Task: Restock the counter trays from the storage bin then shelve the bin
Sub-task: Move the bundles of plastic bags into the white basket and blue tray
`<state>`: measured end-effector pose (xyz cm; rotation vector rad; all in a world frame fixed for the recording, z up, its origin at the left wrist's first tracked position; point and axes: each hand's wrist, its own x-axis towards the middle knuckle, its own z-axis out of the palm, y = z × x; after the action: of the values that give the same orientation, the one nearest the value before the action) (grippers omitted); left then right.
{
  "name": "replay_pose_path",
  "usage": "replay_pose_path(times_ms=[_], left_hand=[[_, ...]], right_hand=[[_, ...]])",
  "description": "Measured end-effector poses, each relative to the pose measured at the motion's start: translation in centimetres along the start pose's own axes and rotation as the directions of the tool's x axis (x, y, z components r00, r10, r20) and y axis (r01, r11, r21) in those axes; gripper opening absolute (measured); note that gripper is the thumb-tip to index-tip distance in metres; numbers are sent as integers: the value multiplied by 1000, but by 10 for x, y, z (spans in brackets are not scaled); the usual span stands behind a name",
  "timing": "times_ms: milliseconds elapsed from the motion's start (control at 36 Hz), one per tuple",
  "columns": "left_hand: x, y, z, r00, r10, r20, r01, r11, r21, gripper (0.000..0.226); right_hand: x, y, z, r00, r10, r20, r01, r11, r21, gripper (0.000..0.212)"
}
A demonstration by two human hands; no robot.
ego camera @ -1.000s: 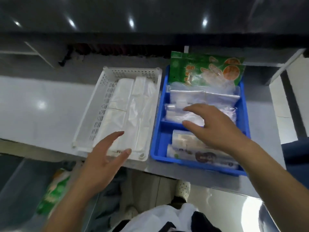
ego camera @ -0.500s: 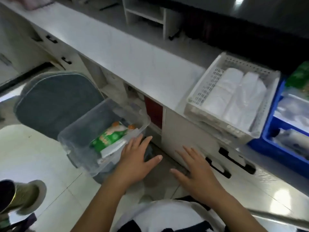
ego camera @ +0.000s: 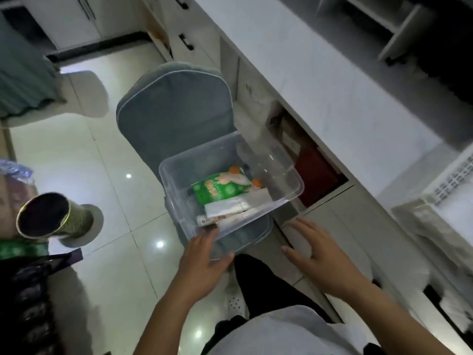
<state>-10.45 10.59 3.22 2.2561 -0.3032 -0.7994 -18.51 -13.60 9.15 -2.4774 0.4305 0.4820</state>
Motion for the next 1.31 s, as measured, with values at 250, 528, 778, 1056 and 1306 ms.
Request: replay_pose_path(times_ms=[250, 528, 778, 1056, 1306], left_hand=[[70, -40, -63, 977, -212, -25, 213, 976, 37, 63], [216, -97, -44, 955, -263, 134, 255, 964, 71, 55], [317, -149, 28, 874, -340, 347, 302, 940, 160, 68], [313, -180, 62, 864, -312, 394, 239, 945, 225, 53], [308, -181, 62, 879, -323, 349, 255, 940, 229, 54]], right_hand=[[177, -8, 23, 989, -3, 145, 2, 1000, 4, 59], [366, 35, 124, 849, 193, 491, 9, 925, -379, 63], [424, 67, 214, 816, 260, 516, 83, 831, -550, 84], [430, 82, 253, 896, 102, 432, 252, 685, -684, 83], [468, 76, 217, 875, 137, 464, 165, 818, -552, 28]])
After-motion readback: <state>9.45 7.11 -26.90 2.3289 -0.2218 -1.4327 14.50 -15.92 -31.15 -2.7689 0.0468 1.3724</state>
